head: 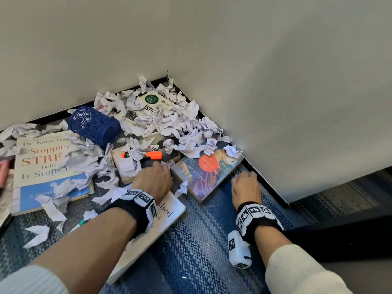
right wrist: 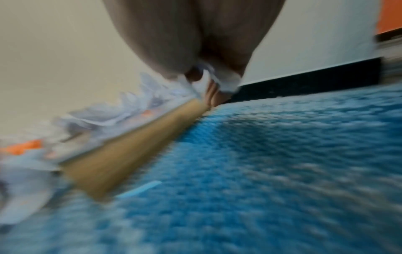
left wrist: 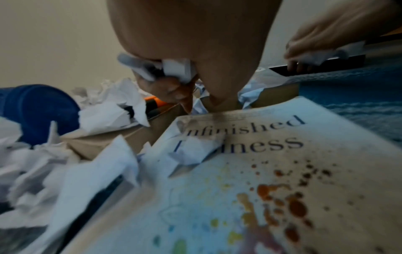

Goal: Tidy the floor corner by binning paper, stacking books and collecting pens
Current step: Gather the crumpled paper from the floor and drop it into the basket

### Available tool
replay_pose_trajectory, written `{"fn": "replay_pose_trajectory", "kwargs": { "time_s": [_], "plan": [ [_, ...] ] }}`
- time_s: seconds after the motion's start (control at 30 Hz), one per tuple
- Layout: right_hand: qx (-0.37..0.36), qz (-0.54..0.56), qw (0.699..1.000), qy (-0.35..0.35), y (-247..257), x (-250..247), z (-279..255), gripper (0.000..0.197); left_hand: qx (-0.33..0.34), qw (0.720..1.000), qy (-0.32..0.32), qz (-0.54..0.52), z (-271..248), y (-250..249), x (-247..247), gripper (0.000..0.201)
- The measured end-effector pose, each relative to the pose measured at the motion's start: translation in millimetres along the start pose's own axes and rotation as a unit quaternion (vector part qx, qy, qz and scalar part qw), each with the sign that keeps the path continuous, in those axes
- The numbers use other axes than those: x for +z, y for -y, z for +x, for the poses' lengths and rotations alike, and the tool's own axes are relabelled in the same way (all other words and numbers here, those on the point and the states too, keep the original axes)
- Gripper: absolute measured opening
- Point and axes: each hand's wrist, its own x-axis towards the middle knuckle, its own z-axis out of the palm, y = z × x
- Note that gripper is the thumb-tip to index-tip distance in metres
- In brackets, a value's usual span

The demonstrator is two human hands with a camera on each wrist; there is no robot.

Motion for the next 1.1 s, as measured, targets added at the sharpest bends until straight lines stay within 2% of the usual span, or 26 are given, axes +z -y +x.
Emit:
{"fn": "replay_pose_trajectory", "kwargs": {
  "time_s": [0.07, 0.17, 0.27, 0.33, 0.37, 0.43, 0.5, 0.57, 0.67, 0.73, 0.8, 0.97, 1.1],
  "plan": [
    [-0.038, 0.055, 0.997, -0.026, 21, -6, -3, 0.024, -0.030, 0.999, 0.030, 0.024, 0, 9, -1, 0.034],
    [-0.128, 0.120, 0.984, 0.022, 58, -5, -12, 0.002, -0.066, 0.996, 0.049, 0.027, -3, 22, -2, 0.042],
    [-0.251, 0.022, 0.965, 0.077, 83, 4, -28, 0.020, -0.088, 0.993, 0.080, 0.019, -6, 30, -3, 0.039],
    [-0.315, -0.111, 0.938, 0.098, 90, 11, -36, 0.039, -0.052, 0.994, 0.095, 0.021, -8, 37, -2, 0.034],
    [-0.332, -0.167, 0.922, 0.113, 90, 14, -37, 0.041, -0.020, 0.995, 0.096, 0.020, -10, 41, 0, 0.031],
    [-0.339, -0.232, 0.901, 0.136, 91, 14, -38, 0.033, 0.042, 0.995, 0.093, 0.015, -17, 52, 3, 0.024],
    [-0.344, -0.229, 0.899, 0.142, 89, 15, -37, 0.029, 0.081, 0.993, 0.084, 0.019, -24, 64, 7, 0.025],
    [-0.335, -0.171, 0.915, 0.148, 88, 15, -35, 0.028, 0.119, 0.990, 0.066, 0.035, -30, 72, 11, 0.029],
    [-0.263, -0.054, 0.956, 0.119, 79, 15, -25, 0.023, 0.147, 0.989, 0.019, 0.028, -31, 78, 12, 0.028],
    [-0.214, -0.002, 0.975, 0.063, 70, 13, -10, 0.019, 0.120, 0.993, -0.020, -0.011, -26, 72, 9, 0.029],
    [-0.178, 0.004, 0.984, 0.006, 62, 8, 10, 0.022, 0.094, 0.993, -0.037, -0.055, -16, 55, 5, 0.030],
    [-0.035, 0.011, 0.992, -0.120, 46, -1, 50, 0.030, 0.028, 0.997, -0.004, -0.070, 13, 5, 3, 0.022],
    [0.010, -0.052, 0.997, -0.064, 30, 12, 66, 0.043, -0.026, 0.997, 0.028, -0.066, 20, -16, 1, 0.028]
  ]
}}
